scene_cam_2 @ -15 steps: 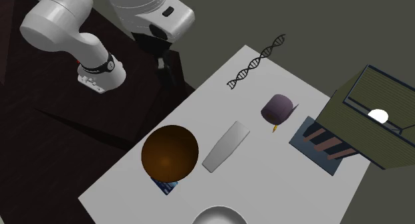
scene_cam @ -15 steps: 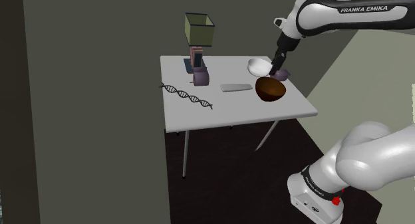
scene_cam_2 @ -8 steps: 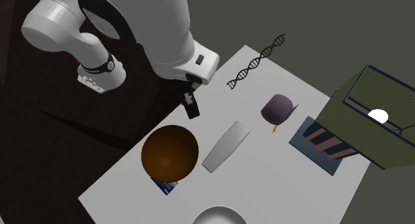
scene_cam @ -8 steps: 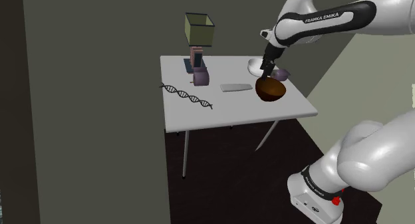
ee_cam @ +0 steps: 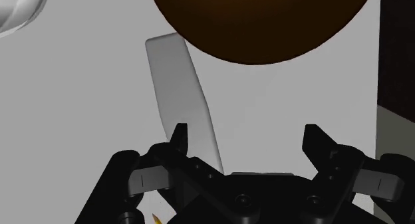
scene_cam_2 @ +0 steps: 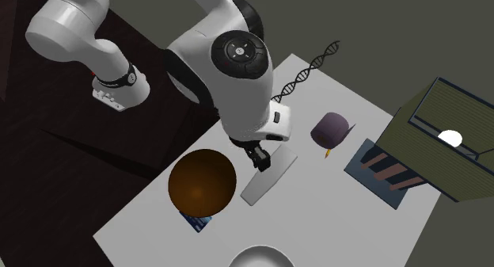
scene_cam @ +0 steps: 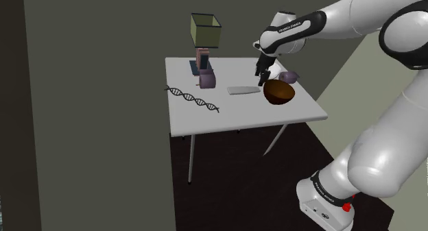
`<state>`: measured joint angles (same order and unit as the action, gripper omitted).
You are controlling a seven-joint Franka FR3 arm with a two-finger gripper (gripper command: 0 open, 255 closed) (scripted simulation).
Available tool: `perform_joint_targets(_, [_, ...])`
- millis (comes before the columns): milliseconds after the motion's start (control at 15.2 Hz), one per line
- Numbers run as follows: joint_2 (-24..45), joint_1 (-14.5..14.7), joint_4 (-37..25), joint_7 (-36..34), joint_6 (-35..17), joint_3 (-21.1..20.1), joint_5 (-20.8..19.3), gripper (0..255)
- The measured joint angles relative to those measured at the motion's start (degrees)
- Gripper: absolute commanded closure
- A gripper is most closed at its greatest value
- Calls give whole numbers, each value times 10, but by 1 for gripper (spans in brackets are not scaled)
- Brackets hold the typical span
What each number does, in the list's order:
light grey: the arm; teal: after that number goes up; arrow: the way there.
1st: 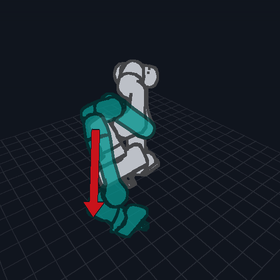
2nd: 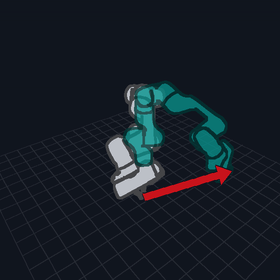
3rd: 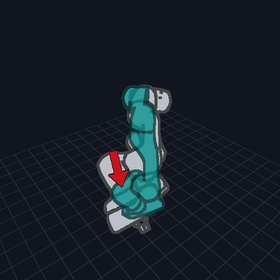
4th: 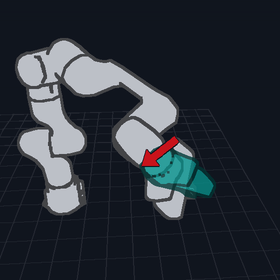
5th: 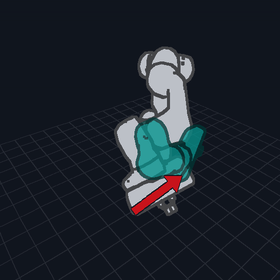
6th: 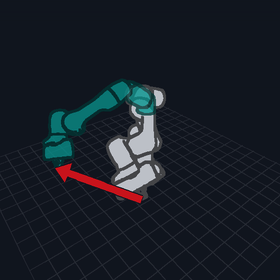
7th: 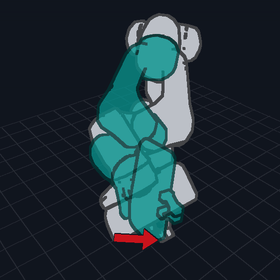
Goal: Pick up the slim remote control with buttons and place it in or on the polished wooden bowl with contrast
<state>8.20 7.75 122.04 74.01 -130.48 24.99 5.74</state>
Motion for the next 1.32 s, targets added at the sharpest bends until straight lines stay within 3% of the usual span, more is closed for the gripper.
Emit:
perform_joint_targets(528, [185, -47, -141, 151, -17, -44, 72, 0])
perform_joint_targets(1320, [240, -60, -151, 173, -58, -62, 94, 0])
